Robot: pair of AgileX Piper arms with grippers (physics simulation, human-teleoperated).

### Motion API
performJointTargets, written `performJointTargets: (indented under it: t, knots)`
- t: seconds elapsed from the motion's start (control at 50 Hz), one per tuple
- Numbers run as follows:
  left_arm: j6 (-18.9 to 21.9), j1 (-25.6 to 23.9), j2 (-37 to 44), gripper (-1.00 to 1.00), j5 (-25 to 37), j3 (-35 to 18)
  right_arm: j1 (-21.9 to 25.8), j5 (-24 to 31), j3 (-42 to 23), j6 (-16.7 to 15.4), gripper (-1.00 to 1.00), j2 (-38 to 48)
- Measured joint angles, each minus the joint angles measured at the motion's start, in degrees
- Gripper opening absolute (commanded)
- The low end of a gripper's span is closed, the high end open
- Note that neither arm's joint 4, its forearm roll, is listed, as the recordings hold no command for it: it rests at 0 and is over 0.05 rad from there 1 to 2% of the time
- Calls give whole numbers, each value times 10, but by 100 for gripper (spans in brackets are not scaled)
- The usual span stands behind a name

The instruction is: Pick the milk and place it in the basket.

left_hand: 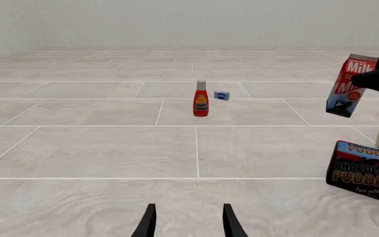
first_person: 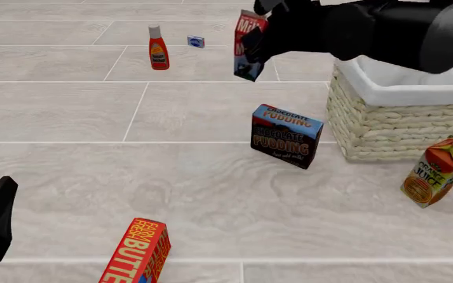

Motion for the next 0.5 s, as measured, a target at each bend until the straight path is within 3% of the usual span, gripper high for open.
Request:
performJointTargets:
  t: [0.5]
  knots:
    - [0,0,0,100,0,0,-75,55,-44,-10,-100,-30]
